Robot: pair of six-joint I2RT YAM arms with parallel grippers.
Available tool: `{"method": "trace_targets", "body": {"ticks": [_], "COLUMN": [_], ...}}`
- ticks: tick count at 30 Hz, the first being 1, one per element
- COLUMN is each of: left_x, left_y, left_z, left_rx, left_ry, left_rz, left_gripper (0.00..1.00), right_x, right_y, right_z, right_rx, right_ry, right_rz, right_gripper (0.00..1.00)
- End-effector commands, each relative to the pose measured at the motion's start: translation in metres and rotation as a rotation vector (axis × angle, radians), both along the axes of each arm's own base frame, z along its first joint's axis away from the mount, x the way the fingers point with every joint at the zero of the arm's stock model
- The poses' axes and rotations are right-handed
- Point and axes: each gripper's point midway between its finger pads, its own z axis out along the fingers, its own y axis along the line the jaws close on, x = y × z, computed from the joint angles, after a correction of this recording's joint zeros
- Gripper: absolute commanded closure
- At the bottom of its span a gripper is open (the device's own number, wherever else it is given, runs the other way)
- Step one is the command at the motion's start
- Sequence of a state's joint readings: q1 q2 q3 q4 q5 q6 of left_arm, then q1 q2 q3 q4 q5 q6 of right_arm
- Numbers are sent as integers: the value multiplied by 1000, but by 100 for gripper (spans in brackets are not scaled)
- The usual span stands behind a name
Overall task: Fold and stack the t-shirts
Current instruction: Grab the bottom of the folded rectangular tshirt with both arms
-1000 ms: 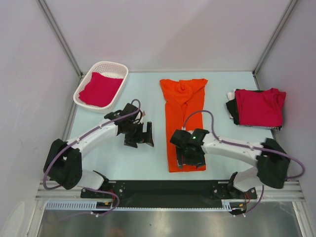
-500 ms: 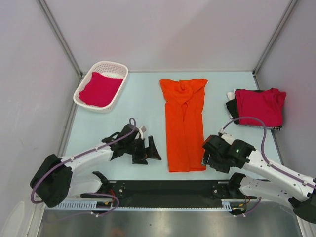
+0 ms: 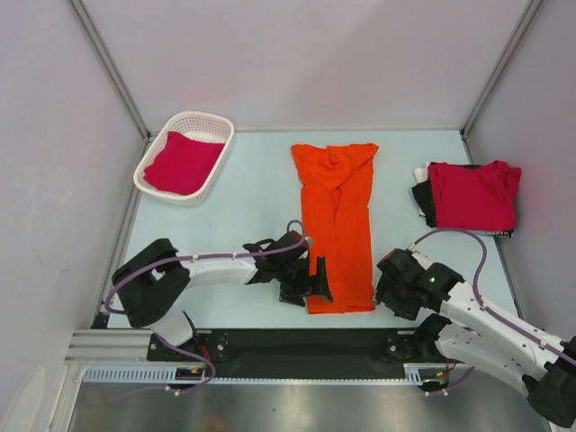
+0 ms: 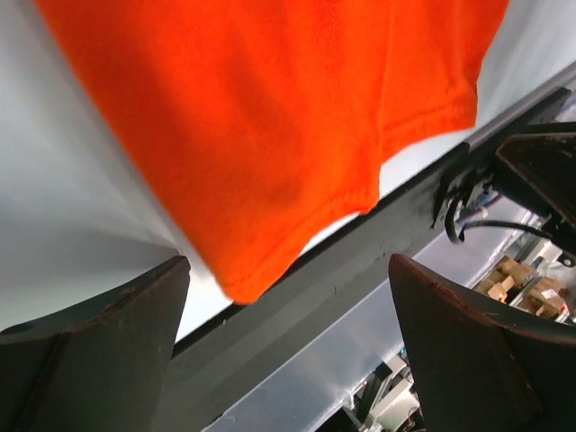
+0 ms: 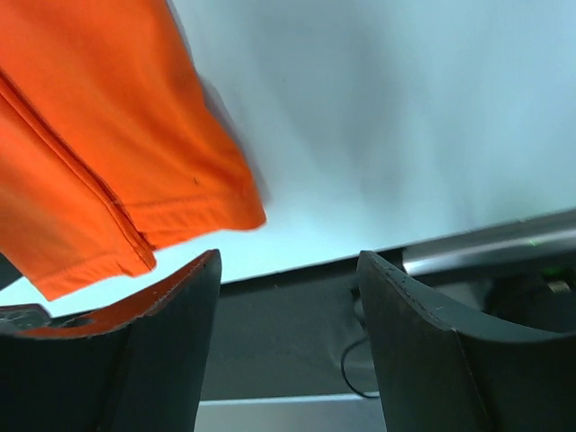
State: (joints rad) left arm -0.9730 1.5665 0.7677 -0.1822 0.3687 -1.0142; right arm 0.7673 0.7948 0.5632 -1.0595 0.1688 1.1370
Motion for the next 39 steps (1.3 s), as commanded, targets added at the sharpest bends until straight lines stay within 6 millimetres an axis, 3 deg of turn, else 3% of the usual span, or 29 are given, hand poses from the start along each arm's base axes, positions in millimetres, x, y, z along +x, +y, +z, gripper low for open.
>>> {"method": "trace_targets", "body": {"ticks": [1, 8, 11, 14, 17, 18, 19, 20, 24, 27, 34, 39], "left_x": [9, 6, 3, 1, -3, -5, -6, -10, -11, -9, 10, 23], "left_y": [-13, -8, -7, -10, -7, -6, -7, -2, 7, 14, 17, 12], "left_z": [0, -11, -18, -23, -32, -35, -36, -43, -42, -31, 31, 50], "left_rx": [36, 99, 118, 133, 183, 195, 201, 238, 284, 311, 296, 298], "left_ry": [0, 26, 51, 72, 102, 114, 128, 148, 146, 120, 0, -46], "left_rz": [36, 47, 43, 31, 17, 14, 11, 5, 6, 10, 66, 87], "left_gripper": [3, 6, 14, 31, 55, 81, 97, 100, 100, 100, 100, 100], "right_x": [23, 32, 40, 43, 41, 40, 39, 39, 36, 36, 44, 67], "right_y": [18, 29, 40, 49, 55, 55, 54, 56, 52, 48, 48, 42], "right_z": [-6, -24, -24, -28, -32, -36, -36, -33, -24, -11, 23, 40], "right_rx": [88, 145, 192, 225, 243, 238, 236, 239, 221, 224, 273, 284], "right_ry": [-57, 6, 3, 34, 77, 100, 112, 117, 136, 125, 61, 2], "right_rz": [44, 93, 129, 168, 215, 219, 225, 244, 267, 277, 325, 324], "right_gripper": [33, 35, 38, 45, 62, 79, 86, 97, 100, 100, 100, 100]}}
